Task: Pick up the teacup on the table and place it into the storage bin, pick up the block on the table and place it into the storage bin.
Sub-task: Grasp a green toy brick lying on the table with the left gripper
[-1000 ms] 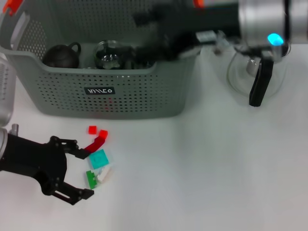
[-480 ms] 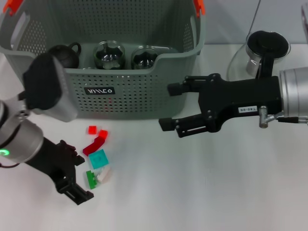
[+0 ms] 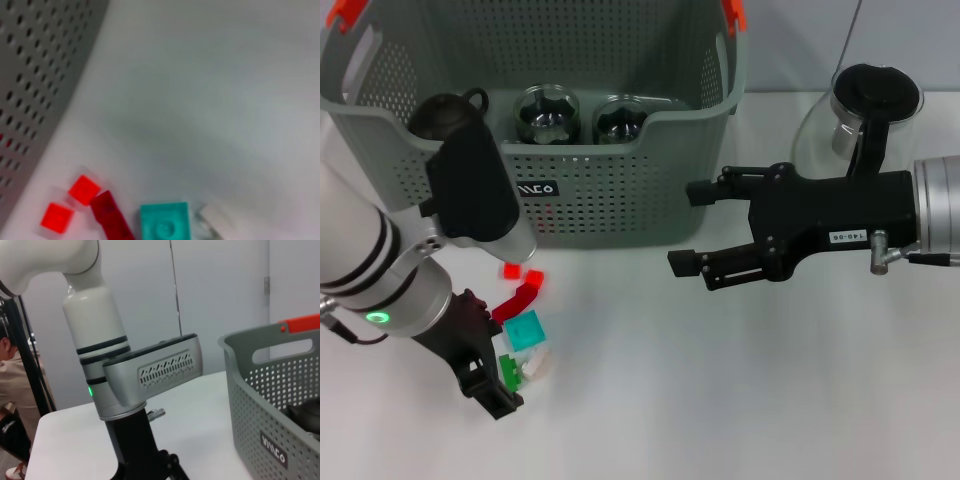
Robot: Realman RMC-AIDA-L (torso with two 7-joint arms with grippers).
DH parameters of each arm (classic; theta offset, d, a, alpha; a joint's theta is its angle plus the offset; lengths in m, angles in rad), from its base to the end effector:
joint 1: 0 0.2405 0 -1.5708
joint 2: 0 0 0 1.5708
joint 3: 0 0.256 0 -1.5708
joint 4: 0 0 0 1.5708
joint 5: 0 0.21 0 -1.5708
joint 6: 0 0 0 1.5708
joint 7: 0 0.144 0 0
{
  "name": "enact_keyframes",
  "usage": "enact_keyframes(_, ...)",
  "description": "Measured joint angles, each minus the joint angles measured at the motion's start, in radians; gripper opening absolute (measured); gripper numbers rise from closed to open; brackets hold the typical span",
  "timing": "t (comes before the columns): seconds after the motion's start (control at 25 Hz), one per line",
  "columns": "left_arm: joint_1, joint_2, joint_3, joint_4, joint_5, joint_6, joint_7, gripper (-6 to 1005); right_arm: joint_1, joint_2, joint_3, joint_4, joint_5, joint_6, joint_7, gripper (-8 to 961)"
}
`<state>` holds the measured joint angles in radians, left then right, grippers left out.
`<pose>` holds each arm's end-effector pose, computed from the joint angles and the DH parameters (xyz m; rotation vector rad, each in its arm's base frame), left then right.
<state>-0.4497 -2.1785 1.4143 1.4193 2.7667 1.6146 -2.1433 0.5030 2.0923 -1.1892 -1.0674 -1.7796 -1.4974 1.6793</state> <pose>-0.2162 0.3122 -0.0183 -2.7750 -0.5067 0.7638 0.1620 0.3383 -0.0083 -2.9381 0.3432 0.6394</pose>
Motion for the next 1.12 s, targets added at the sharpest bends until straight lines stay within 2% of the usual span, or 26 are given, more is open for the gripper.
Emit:
enact_keyframes(0.68,0.001,0.000,0.089,-0.018,0.051,-0.060,-0.054,932,0.000,0.003,0.012,0.026,0.002,0.004,-0.012,929)
enact_keyframes(1.12,-0.004,0.000,0.104,-0.037,0.046,-0.065,-0.064,747,0.006,0.003,0.021,0.041,0.001,0.004,-0.025,929)
